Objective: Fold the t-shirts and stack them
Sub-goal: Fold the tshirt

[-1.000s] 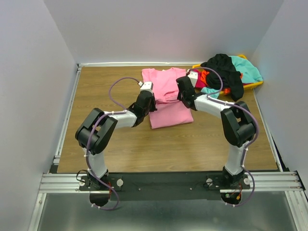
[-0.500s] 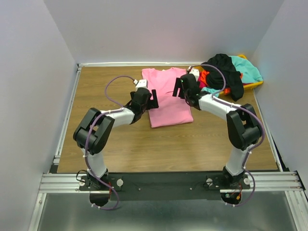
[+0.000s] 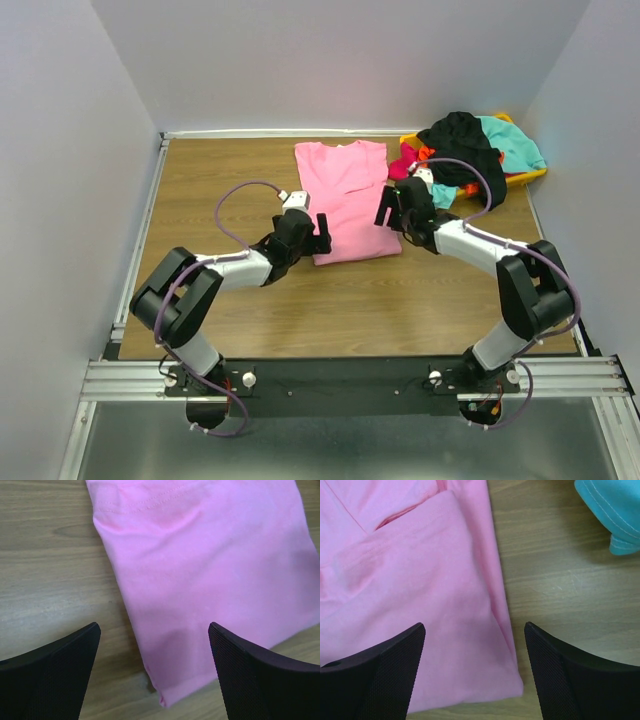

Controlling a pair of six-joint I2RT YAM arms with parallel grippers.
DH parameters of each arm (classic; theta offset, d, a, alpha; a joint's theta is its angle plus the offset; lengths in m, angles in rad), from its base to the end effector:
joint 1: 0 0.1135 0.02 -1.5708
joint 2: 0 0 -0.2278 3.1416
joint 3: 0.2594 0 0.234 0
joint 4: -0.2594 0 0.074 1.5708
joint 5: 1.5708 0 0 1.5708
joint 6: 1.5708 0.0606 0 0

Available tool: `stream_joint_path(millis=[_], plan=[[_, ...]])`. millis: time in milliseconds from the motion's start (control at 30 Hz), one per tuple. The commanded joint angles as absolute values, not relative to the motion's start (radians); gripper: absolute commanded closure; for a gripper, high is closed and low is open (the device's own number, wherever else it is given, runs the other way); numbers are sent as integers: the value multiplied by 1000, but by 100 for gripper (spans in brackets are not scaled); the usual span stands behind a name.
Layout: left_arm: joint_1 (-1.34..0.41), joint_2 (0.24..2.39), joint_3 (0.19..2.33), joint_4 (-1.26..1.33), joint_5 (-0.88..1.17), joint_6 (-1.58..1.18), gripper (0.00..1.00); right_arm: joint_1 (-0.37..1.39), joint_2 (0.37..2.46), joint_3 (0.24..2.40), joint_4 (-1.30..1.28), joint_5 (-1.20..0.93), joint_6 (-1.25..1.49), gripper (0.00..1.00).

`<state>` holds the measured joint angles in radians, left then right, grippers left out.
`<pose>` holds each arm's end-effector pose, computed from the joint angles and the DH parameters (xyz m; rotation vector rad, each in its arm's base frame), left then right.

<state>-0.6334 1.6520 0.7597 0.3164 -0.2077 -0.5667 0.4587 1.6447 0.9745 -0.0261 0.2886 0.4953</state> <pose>0.2806 -0.1906 0.1295 -0.0503 2.1708 -0.4782 0.3239 0.1407 0.1625 0.1927 2.2316 0.1911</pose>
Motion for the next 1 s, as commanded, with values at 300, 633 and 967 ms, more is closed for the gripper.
stream_joint_path(millis=[300,633,967], plan=[[-649,1480,634,325,-224,-609,5,449,1586,825,-12,215,569,25],[-650,1457,588,341,-226,-620,6,448,1597,772,-14,227,588,36],[-683,1466,569,360,-244,-638,6,448,1586,738,-12,226,597,50]])
